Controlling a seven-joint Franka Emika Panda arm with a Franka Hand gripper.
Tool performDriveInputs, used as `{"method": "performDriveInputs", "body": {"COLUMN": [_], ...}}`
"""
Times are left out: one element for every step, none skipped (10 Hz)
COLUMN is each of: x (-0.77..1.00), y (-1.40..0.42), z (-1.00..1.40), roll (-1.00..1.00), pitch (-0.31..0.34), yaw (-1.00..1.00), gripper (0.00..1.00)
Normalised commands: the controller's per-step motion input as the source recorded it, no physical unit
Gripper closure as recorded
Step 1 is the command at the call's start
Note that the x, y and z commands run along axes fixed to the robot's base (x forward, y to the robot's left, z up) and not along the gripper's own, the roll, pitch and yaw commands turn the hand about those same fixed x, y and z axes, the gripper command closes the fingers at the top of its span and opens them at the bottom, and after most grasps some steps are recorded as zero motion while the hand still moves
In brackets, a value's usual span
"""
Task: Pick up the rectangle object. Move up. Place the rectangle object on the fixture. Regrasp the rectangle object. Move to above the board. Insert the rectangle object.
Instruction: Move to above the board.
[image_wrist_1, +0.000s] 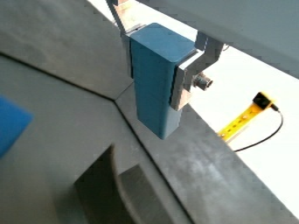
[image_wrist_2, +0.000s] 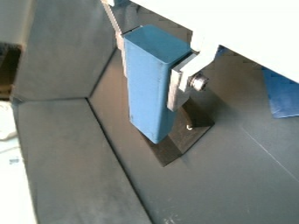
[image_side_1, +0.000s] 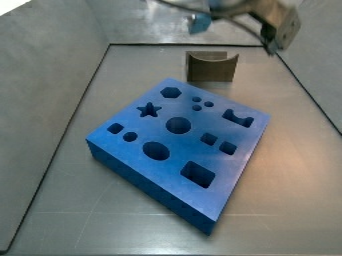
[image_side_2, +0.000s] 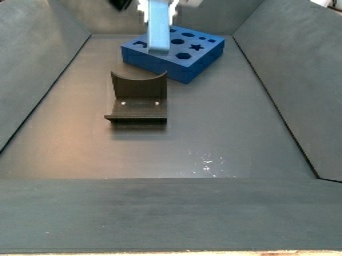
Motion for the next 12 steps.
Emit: {"method": "performDriveInputs", "body": {"x": [-0.23,-0.21,-0.2,-0.18,-0.17,-0.12,-0.07,-0.03,0.0,-0.33,-0.32,-0.33], "y": [-0.25,-0.23,-0.21,-0.19,-0.16,-0.11,-0.07,-0.05,-0.04,-1.0,-1.0,-1.0], "z": [1.0,1.0,1.0,1.0,1.0,0.83,0.67,0.45,0.29,-0.57,-0.6,-0.61], "roll": [0.04,0.02,0.0,-0.03,-0.04,-0.05,-0.05,-0.04,-0.03,-1.0,-1.0,-1.0], "pitch": [0.068,0.205,0.293,0.351,0.381,0.364,0.347,0.321,0.292,0.066,0.054,0.061], "yaw": [-0.3,-0.25,-0.19,-0.12,-0.06,0.03,0.09,0.15,0.17,-0.21,-0.21,-0.2], "gripper": [1.0,1.0,1.0,1.0,1.0,1.0,1.0,1.0,1.0,1.0,1.0,1.0]}}
